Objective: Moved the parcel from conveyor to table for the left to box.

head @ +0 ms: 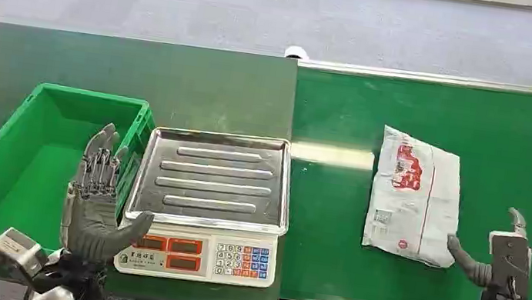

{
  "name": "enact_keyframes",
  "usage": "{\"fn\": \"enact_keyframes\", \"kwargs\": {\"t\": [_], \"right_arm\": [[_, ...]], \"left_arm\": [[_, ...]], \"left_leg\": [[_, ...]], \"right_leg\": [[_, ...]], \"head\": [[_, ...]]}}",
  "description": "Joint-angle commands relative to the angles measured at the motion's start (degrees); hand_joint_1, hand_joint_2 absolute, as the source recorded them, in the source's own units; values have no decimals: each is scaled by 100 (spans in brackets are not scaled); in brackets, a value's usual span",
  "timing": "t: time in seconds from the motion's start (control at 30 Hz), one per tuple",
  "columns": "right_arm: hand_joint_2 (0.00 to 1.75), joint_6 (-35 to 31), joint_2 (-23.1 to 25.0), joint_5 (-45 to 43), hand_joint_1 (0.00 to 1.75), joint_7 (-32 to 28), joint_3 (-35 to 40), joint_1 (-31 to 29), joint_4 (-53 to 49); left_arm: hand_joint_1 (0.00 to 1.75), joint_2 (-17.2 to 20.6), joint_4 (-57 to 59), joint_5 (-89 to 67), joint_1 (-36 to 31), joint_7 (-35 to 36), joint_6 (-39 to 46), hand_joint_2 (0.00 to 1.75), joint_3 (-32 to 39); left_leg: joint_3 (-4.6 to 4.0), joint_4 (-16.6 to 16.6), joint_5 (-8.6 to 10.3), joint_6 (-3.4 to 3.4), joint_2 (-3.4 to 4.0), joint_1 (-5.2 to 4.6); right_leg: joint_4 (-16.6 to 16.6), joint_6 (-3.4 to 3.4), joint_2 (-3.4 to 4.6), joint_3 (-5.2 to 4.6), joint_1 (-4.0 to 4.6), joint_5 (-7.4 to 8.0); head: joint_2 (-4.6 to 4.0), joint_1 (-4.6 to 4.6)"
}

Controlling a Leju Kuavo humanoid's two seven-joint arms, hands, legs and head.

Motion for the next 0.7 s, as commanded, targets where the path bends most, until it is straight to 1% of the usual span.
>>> {"fn": "enact_keyframes", "kwargs": {"t": [0.03,0.13,0.2,0.23,0.27,0.3,0.33,0.37,0.43,0.47,0.5,0.53,0.57,0.6,0.63,0.67,0.7], "right_arm": [[175,-115,-101,137,0,70,220,-384,522],[175,-114,-101,136,0,68,218,-373,525],[175,-235,-142,456,0,83,425,-460,525],[175,-345,-186,785,0,179,613,-554,576],[175,-390,-190,1013,0,317,782,-698,657],[175,-406,-245,1464,0,487,1054,-894,848],[175,-413,-206,1532,0,567,1133,-1041,950],[175,-383,-181,1732,0,638,1283,-1295,1243],[175,-316,-87,1965,0,739,1425,-1629,1654],[175,-161,-94,2351,0,939,1681,-1808,2006],[175,-157,-45,2392,0,969,1715,-1828,2036],[175,110,18,2539,0,989,1871,-1903,2269],[175,606,75,2909,0,1264,2221,-1965,2566],[175,701,135,3061,0,1332,2358,-2010,2787],[175,878,201,3242,0,1448,2524,-2097,3077],[175,910,253,3359,0,1478,2651,-2156,3285],[175,938,319,3379,0,1468,2696,-2213,3407]], "left_arm": [[0,12,97,8,-36,53,41,175,-11],[0,14,98,8,-35,53,41,175,-10],[0,19,106,12,-52,64,45,175,-23],[0,27,119,15,-71,73,45,175,-42],[0,36,137,17,-90,79,46,175,-66],[0,58,158,19,-109,83,48,175,-102],[0,61,177,22,-122,87,51,175,-115],[0,74,212,25,-152,90,54,175,-137],[0,59,285,27,-230,95,55,175,-147],[0,47,345,33,-289,140,-3,175,-162],[0,33,359,33,-312,143,-7,175,-163],[0,14,446,6,-388,176,-69,175,-180],[0,-6,572,-41,-509,221,-168,175,-222],[0,-21,651,-72,-574,229,-185,175,-233],[0,-33,732,-102,-639,244,-203,175,-244],[0,-39,779,-127,-675,250,-210,175,-247],[0,-34,784,-150,-680,256,-212,175,-246]], "left_leg": [[5,-6,3,0,22,4],[7,-2,0,0,8,2],[8,-3,0,1,13,4],[6,-2,-1,1,16,1],[7,-1,-2,2,31,3],[7,-1,-1,2,42,2],[3,1,-1,1,32,0],[4,0,0,2,62,1],[7,0,0,1,50,1],[6,-1,3,1,63,2],[9,-1,3,0,57,3],[12,-2,4,0,45,2],[11,-4,8,1,50,4],[16,-4,7,1,43,5],[20,-11,12,1,54,8],[21,-7,8,1,44,8],[24,-11,9,1,55,9]], "right_leg": [[-11,-8,12,1,6,10],[-4,-4,4,2,3,3],[-7,-5,9,3,5,5],[-4,-3,12,-1,2,5],[-5,-5,24,-4,4,9],[-4,-6,33,-6,4,12],[2,-2,28,-8,1,8],[-1,-5,54,-15,3,19],[1,-4,48,-8,3,14],[0,-6,59,-14,4,22],[-1,-5,51,-9,4,20],[-1,-2,37,-2,3,16],[-5,-3,40,-3,6,21],[-5,-2,36,3,6,18],[-13,-5,45,5,10,28],[-10,-3,39,10,9,20],[-14,-5,47,9,11,25]], "head": [[0,0],[0,0],[0,0],[0,-2],[0,0],[0,0],[0,0],[0,-2],[0,-2],[0,0],[0,0],[0,0],[0,0],[0,0],[0,2],[0,0],[0,0]]}}
